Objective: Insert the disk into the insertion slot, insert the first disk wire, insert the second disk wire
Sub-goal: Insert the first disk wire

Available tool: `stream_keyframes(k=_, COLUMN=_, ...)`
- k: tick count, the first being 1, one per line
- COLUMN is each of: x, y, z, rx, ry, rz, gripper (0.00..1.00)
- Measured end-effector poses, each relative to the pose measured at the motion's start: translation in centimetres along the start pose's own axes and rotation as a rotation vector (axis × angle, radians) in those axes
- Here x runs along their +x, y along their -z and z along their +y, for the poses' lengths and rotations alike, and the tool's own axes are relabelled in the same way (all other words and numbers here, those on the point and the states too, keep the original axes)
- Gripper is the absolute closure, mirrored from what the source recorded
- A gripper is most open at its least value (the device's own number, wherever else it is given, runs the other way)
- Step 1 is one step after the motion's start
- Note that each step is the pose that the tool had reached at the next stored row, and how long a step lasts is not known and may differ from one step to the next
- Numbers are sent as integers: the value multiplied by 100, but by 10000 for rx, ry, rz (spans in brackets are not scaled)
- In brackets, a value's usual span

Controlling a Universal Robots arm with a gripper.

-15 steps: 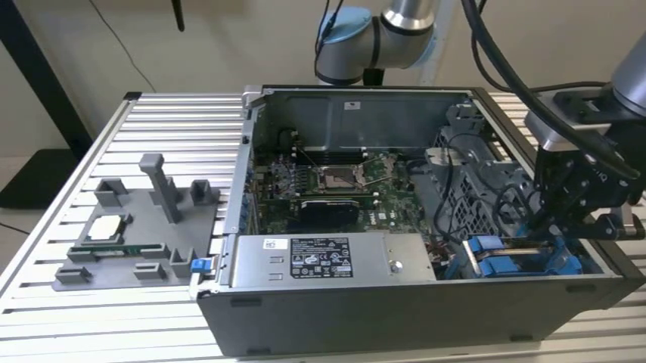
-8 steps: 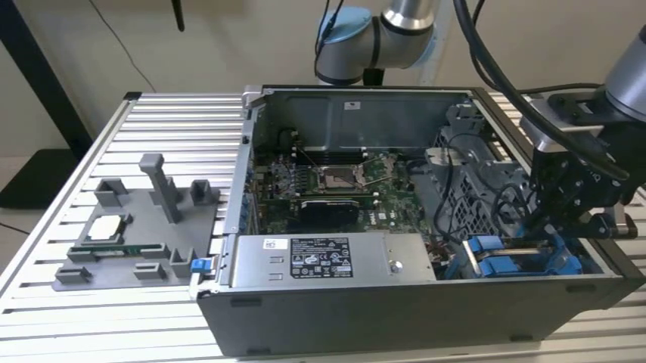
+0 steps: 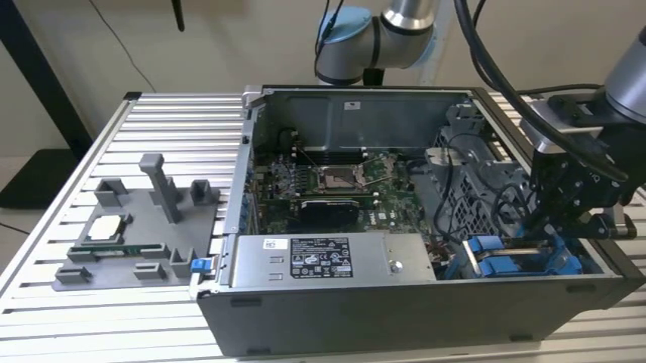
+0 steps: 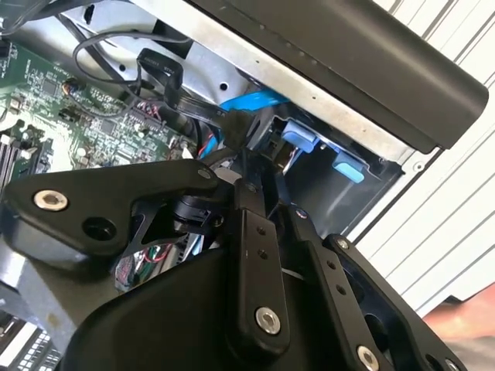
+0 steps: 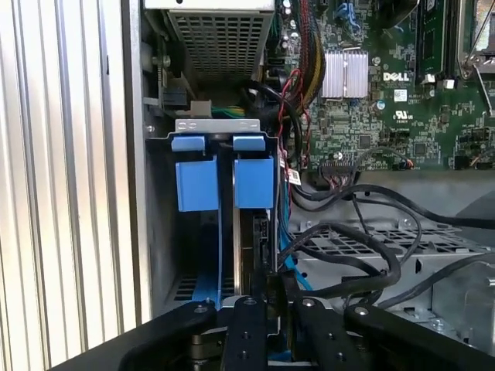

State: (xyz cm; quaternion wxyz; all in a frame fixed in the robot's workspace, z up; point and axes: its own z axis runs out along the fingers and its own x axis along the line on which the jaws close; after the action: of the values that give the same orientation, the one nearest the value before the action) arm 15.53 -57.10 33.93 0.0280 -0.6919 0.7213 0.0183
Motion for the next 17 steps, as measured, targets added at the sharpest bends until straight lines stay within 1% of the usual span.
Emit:
stream_keyframes(k=3, x=1, y=-13, z=-13, rx=-2, ry=1, rz=1, gripper=100)
stream_keyframes(k=5, x=7, y=-20, z=-22, rx=-21, ry=-1, rz=-5, gripper=100)
stream_keyframes(k=6, x=12, y=-25, z=-22, rx=-36, ry=-4, rz=-17, gripper=100)
stream_keyframes(k=9, x=18, y=-20, z=-24, rx=-112, ry=-5, rz=-3, gripper=100)
stream_keyframes(k=12, x=23, y=-45, z=-23, rx=-181, ry=-17, rz=2, gripper=100)
stream_keyframes(k=14, x=28, y=-74, z=-25, rx=-196, ry=-22, rz=16, gripper=100)
stream_keyframes(k=17, x=29, y=-101, z=-23, rx=-228, ry=-32, rz=-5, gripper=100)
